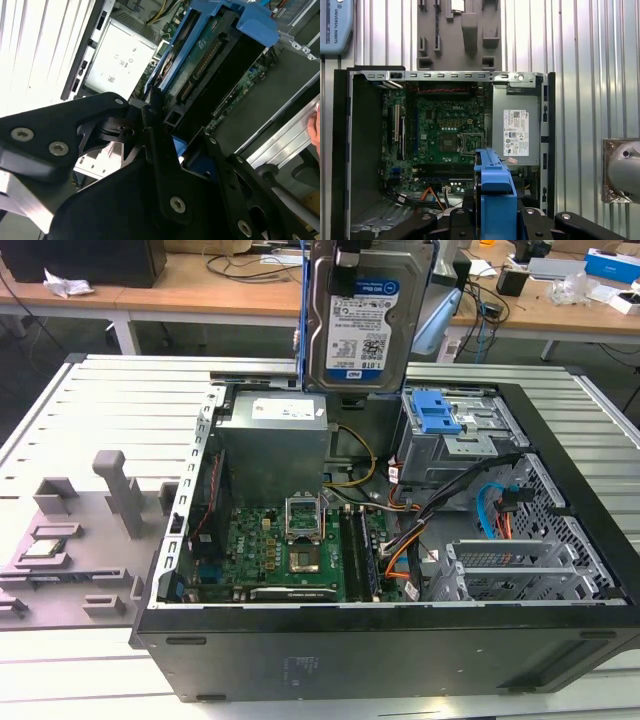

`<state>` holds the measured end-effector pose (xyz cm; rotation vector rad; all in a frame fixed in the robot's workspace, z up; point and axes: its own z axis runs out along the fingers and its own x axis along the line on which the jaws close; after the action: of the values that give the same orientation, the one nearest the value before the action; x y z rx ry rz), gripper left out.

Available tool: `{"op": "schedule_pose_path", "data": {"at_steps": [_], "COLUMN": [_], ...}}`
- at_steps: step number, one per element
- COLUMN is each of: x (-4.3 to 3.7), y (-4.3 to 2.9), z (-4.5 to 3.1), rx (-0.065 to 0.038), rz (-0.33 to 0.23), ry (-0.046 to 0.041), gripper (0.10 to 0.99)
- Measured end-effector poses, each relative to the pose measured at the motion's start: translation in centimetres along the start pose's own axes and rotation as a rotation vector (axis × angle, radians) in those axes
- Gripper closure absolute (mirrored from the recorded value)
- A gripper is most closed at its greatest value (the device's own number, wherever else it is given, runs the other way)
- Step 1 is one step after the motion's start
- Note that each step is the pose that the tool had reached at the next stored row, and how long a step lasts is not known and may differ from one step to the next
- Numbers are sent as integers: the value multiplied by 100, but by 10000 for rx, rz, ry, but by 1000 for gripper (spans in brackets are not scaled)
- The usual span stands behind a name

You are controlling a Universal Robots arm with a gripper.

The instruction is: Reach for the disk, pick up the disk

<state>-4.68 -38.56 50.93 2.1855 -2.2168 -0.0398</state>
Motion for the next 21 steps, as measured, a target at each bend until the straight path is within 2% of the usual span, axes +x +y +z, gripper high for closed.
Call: {"op": "schedule_pose_path", "data": {"at_steps": [21], "x": [290], "y": [-4], "z": [1], "rx": [0], "rz": [-1], "ry": [0], "gripper": [718]}}
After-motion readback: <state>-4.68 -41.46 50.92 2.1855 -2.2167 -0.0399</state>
